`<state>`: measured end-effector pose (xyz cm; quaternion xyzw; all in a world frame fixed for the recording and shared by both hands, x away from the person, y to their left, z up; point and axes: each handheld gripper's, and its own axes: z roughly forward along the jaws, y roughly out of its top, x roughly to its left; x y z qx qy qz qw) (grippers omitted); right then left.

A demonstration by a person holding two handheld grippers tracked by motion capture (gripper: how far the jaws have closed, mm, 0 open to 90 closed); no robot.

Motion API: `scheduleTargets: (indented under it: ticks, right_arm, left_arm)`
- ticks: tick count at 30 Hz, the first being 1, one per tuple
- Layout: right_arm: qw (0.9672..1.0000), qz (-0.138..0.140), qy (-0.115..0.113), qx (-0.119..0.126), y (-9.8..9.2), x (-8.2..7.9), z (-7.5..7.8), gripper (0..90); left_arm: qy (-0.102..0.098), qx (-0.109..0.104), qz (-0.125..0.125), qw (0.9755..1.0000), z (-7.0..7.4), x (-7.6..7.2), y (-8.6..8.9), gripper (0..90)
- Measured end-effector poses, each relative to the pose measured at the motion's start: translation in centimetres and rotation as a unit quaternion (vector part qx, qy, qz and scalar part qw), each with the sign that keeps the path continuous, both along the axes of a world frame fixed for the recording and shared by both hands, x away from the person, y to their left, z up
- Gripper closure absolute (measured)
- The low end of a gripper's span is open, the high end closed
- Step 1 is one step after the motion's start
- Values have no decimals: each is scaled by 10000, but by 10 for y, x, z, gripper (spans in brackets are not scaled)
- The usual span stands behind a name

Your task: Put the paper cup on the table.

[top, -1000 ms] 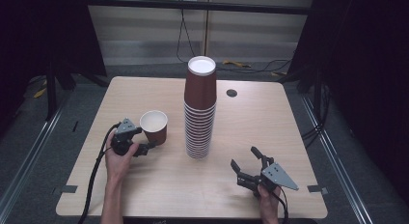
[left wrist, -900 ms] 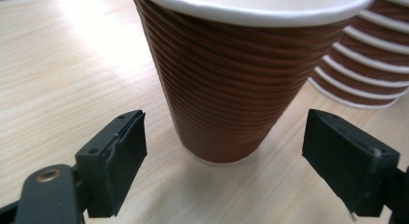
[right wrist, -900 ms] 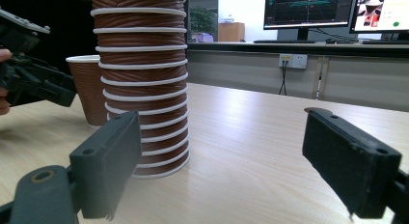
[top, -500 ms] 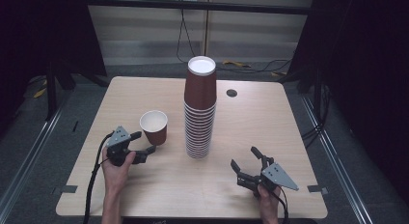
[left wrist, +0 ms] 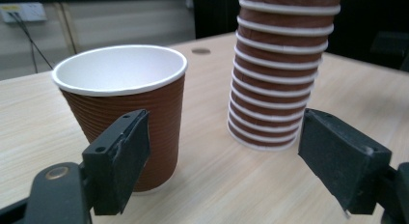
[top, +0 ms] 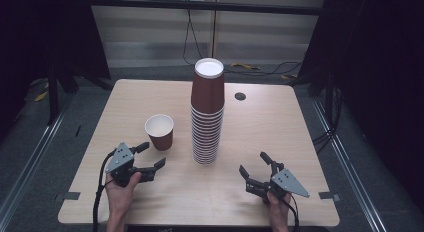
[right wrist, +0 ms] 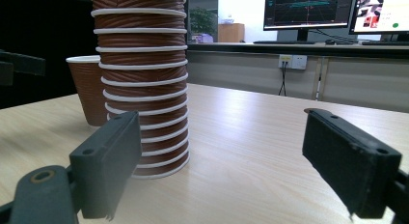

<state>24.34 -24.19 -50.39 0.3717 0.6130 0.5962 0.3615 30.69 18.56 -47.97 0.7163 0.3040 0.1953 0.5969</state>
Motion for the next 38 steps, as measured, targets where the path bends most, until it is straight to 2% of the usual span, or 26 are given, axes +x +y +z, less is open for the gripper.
scheduleTargets:
  ticks: [3, 5, 9, 11, 14, 16, 18, 19, 20, 21, 22, 23, 24, 26, 27, 28, 30, 31, 32, 33, 34, 35, 38]
  right_arm:
    - [10000, 4, 1, 1, 0, 0, 0, 134]
    - [10000, 3, 5, 0, 0, 0, 0, 134]
    - [10000, -3, -4, 1, 0, 0, 0, 134]
    - [10000, -3, -1, 4, 0, 0, 0, 134]
    - [10000, 12, -2, 0, 0, 0, 0, 134]
    - [10000, -2, -1, 4, 0, 0, 0, 134]
    - [10000, 17, 6, 6, 0, 0, 0, 134]
    - [10000, 7, 2, 5, 0, 0, 0, 134]
    - [10000, 11, 3, 4, 0, 0, 0, 134]
    - [10000, 0, -6, 4, 0, 0, 0, 134]
    - [10000, 1, -4, 3, 0, 0, 0, 134]
    - [10000, 15, -2, -1, 0, 0, 0, 135]
    - [10000, 20, 3, 1, 0, 0, 0, 135]
    - [10000, 9, -9, -3, 0, 0, 0, 135]
    - [10000, 6, -8, 0, 0, 0, 0, 135]
    - [10000, 4, -8, 1, 0, 0, 0, 135]
    - [10000, 0, -5, 4, 0, 0, 0, 135]
    - [10000, -5, -5, 2, 0, 0, 0, 135]
    - [10000, -3, -4, 6, 0, 0, 0, 135]
    - [10000, -6, -1, 3, 0, 0, 0, 135]
    - [10000, -7, -4, 3, 0, 0, 0, 135]
    - [10000, -2, -7, 2, 0, 0, 0, 135]
    - [10000, -12, -5, 0, 0, 0, 0, 135]
  left_arm:
    - [-63, 81, 12, 9999, -4, -5, -4, 185]
    - [-98, 148, -108, 9998, -6, -8, -8, 185]
    - [-278, 119, -78, 9995, -13, -17, -19, 185]
    - [-407, 23, -16, 9992, -17, -20, -23, 176]
    - [-320, -32, -63, 9995, -20, -22, -25, 173]
    - [-321, 43, -102, 9994, -21, -23, -27, 173]
    - [-351, -62, -52, 9994, -23, -25, -29, 173]
    - [-399, -45, -65, 9992, -25, -25, -28, 173]
    - [-335, -156, -52, 9993, -28, -26, -29, 173]
    - [-308, -149, -21, 9994, -31, -27, -29, 173]
    - [-340, -125, -23, 9993, -31, -29, -30, 171]
    - [-475, -122, -3, 9988, -31, -30, -29, 171]
    - [-465, -207, 8, 9987, -31, -31, -30, 171]
    - [-567, -294, 49, 9979, -32, -33, -28, 171]
    - [-644, -248, 37, 9976, -32, -33, -26, 171]
    - [-659, -405, 98, 9970, -33, -35, -25, 172]
    - [-813, -666, 123, 9944, -36, -39, -21, 170]
    - [-908, -641, 176, 9937, -36, -40, -20, 168]
    - [-918, -565, 145, 9941, -36, -40, -21, 158]
    - [-923, -556, 131, 9941, -35, -39, -20, 158]
    - [-848, -672, 146, 9940, -36, -40, -21, 158]
    - [-915, -601, 180, 9938, -36, -40, -21, 158]
    - [-895, -603, 187, 9940, -36, -40, -21, 158]
